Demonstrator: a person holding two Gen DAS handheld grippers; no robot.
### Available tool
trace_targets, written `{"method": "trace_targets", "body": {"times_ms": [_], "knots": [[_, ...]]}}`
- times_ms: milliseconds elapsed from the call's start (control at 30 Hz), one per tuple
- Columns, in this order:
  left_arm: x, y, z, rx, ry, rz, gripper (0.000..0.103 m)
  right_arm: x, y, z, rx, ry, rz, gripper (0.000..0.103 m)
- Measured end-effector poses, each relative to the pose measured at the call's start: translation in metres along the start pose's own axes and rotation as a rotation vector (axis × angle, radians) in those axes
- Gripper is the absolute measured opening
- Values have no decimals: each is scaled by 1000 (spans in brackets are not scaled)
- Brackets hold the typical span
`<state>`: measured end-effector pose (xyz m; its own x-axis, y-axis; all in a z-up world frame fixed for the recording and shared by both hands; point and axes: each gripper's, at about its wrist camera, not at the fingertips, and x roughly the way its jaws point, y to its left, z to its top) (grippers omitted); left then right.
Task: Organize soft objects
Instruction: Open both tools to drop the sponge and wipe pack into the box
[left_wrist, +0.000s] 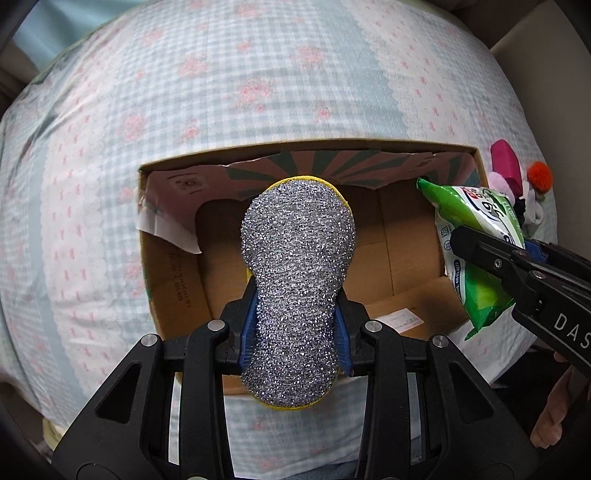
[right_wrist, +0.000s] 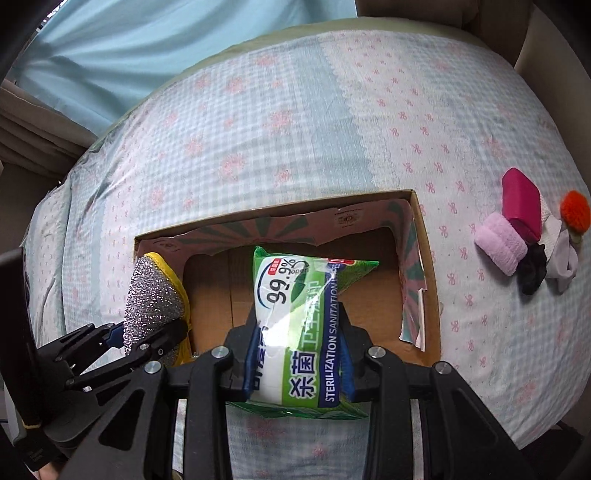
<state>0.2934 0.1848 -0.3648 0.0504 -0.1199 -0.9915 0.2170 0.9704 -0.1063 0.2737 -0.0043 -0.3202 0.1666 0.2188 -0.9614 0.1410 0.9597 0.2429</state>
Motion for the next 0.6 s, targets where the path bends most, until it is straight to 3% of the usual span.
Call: {"method": "trace_targets", "body": {"times_ms": [167, 200, 233, 300, 333, 400, 433, 600], "knots": [[26, -5, 6, 40, 53, 38, 36, 32, -9, 15, 11, 55, 12, 32], [27, -5, 7, 51, 52, 53, 47, 36, -10, 16, 16, 61, 13, 32], [27, -7, 6, 66, 49, 55, 67, 40, -11, 18, 19, 67, 16, 32], [25, -11, 6, 95, 31, 74, 97, 46, -11, 20, 11, 74, 4, 32], [23, -13, 5, 110, 20, 92, 103, 48, -11, 21, 2, 73, -7, 34], [21, -14, 4, 128, 17, 106, 103, 51, -15, 22, 13, 71, 18, 74], [21, -13, 2, 133, 20, 116, 103, 54, -18, 22, 25, 85, 31, 102], [14, -6, -10, 115, 26, 121, 103, 60, -27, 18, 38, 148, 33, 103]]}}
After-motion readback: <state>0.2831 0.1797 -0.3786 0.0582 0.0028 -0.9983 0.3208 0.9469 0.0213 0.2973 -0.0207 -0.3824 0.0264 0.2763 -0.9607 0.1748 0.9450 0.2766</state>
